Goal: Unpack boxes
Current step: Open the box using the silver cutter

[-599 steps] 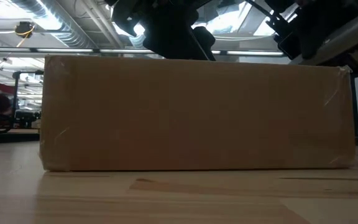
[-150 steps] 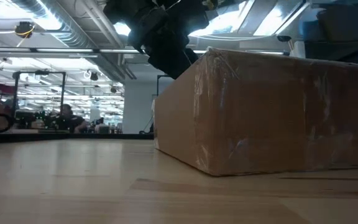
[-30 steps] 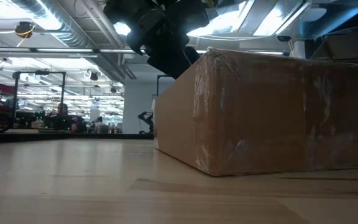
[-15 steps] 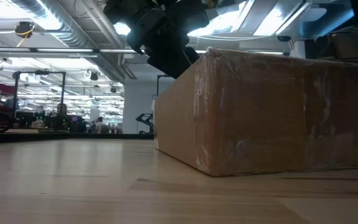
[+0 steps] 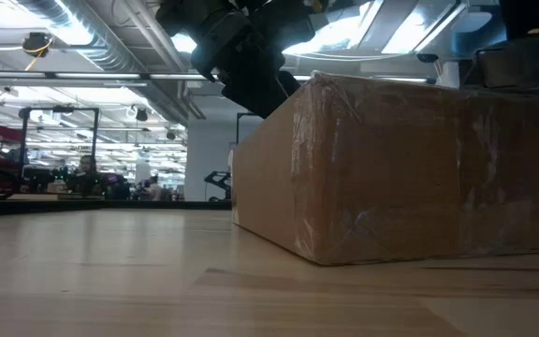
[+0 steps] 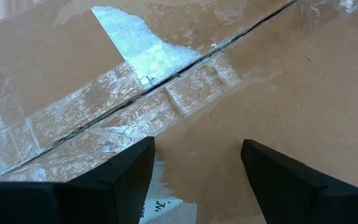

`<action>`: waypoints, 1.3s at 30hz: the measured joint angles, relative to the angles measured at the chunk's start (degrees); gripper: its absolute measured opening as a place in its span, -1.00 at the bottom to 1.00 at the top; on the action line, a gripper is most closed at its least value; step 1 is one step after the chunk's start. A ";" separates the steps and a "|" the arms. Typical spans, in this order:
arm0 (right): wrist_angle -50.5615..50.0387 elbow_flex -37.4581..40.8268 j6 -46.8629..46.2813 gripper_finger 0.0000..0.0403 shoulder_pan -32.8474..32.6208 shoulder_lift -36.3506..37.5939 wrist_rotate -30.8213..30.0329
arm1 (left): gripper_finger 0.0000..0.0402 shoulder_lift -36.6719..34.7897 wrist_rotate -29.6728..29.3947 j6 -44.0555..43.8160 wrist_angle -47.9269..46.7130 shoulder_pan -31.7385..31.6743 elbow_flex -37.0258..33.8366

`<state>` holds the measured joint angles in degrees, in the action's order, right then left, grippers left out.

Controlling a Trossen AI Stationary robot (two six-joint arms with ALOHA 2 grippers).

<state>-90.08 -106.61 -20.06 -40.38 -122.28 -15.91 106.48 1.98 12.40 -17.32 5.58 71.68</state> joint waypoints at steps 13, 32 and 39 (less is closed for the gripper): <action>0.07 -0.02 0.67 -0.70 0.38 0.00 1.05 | 0.16 0.00 0.02 -0.20 0.01 0.00 0.00; -0.19 -2.40 0.23 -0.70 6.76 -0.03 14.16 | 0.16 0.02 0.93 -0.44 -0.08 0.00 0.00; 0.07 -2.91 -4.19 -0.70 6.78 -0.07 18.35 | 0.16 0.02 1.03 -0.42 -0.13 0.00 0.00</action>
<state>-90.02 -109.51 -24.24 -33.61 -122.34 2.44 106.50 3.01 11.99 -17.45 5.58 71.68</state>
